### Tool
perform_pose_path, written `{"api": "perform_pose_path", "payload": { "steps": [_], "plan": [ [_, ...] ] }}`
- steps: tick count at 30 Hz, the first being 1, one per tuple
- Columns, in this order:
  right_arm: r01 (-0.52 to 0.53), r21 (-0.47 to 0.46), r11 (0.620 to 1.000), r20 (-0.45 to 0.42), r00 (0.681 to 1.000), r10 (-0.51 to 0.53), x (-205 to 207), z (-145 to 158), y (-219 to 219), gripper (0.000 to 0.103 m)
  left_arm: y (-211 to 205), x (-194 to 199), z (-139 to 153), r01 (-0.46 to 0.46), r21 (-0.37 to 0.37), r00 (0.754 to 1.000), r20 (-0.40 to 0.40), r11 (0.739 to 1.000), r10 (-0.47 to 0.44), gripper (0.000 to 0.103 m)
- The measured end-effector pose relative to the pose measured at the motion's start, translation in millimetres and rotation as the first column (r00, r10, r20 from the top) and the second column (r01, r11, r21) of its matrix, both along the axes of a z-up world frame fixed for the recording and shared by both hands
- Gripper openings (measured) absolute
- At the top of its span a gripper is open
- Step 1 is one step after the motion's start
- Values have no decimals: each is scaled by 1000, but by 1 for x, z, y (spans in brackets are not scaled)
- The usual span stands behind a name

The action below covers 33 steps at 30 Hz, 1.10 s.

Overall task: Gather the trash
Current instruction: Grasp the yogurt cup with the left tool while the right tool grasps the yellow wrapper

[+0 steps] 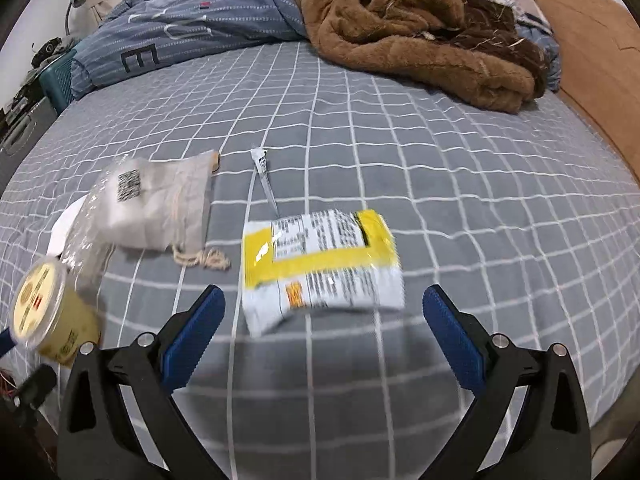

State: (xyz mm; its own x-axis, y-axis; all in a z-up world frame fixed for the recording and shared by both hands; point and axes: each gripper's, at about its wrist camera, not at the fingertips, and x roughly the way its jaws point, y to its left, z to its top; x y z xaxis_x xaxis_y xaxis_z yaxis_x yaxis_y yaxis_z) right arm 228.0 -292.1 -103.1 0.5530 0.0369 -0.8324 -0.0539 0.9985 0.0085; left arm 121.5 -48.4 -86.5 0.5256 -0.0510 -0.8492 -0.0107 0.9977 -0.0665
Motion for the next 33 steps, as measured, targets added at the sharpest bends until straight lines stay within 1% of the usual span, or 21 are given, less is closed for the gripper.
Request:
{"api": "perform_pose_path", "payload": {
  "steps": [2,5,6,10,11,12,13,14,15,16,18,19,22,23,24,27,29,30,33],
  "plan": [
    [6,-5,1000,-16,1000,-6,10,-9,2,95,-2,7,-2,-1,-2,1000,-1,1000,1,97],
    [42,18,999,-51,998,-41,22,-25,0,95,-7,13,-6,8,4,1000,6,1000,-8,95],
    [46,34,998,-56,997,-44,24,-29,0,95,-7,15,-8,7,1,1000,5,1000,-7,93],
    [47,2,999,-55,997,-46,29,-38,3,95,-12,21,-12,11,-1,1000,-1,1000,-11,84],
    [43,-8,999,-55,998,-44,30,-39,4,93,-15,22,-13,15,-2,1000,-5,1000,-15,79],
    [40,-18,999,-62,997,-41,32,-41,5,89,-16,22,-14,14,2,1000,-4,1000,-14,77],
    [42,-16,999,-67,997,-42,33,-42,4,88,-16,22,-13,10,9,1000,5,1000,-10,75],
    [48,-7,999,-73,996,-49,34,-42,2,84,-16,22,-14,6,16,1000,12,1000,-6,73],
    [48,-6,999,-77,996,-48,36,-41,1,78,-16,22,-14,4,13,1000,13,1000,-5,73],
    [47,-7,999,-80,996,-47,36,-41,0,75,-15,22,-15,0,6,1000,12,1000,0,73],
    [40,-8,999,-96,995,-40,39,-40,0,62,-13,22,-15,-9,-2,1000,12,1000,9,73],
    [37,-8,999,-101,994,-38,39,-40,-1,59,-13,22,-15,-11,-4,1000,12,1000,11,73],
    [34,-5,999,-112,993,-34,40,-38,-4,44,-13,20,-15,-20,-5,1000,14,1000,20,72],
    [34,-7,999,-107,994,-34,38,-36,-4,39,-13,19,-14,-24,-6,1000,15,1000,24,72],
    [37,-19,999,-100,994,-39,35,-35,-4,23,-13,19,-14,-26,-7,1000,16,1000,26,72],
    [37,-38,999,-68,997,-40,24,-31,-3,21,-12,15,-12,-29,-19,999,19,999,29,72],
    [42,-33,999,-67,997,-45,21,-31,-5,21,-12,13,-11,-30,-23,999,22,999,31,72],
    [52,-29,998,-61,997,-54,19,-30,-7,18,-11,12,-10,-31,-23,999,23,999,32,72],
    [59,-30,998,-56,997,-61,16,-27,-10,15,-11,9,-8,-37,-21,999,27,999,38,72]
  ]
}}
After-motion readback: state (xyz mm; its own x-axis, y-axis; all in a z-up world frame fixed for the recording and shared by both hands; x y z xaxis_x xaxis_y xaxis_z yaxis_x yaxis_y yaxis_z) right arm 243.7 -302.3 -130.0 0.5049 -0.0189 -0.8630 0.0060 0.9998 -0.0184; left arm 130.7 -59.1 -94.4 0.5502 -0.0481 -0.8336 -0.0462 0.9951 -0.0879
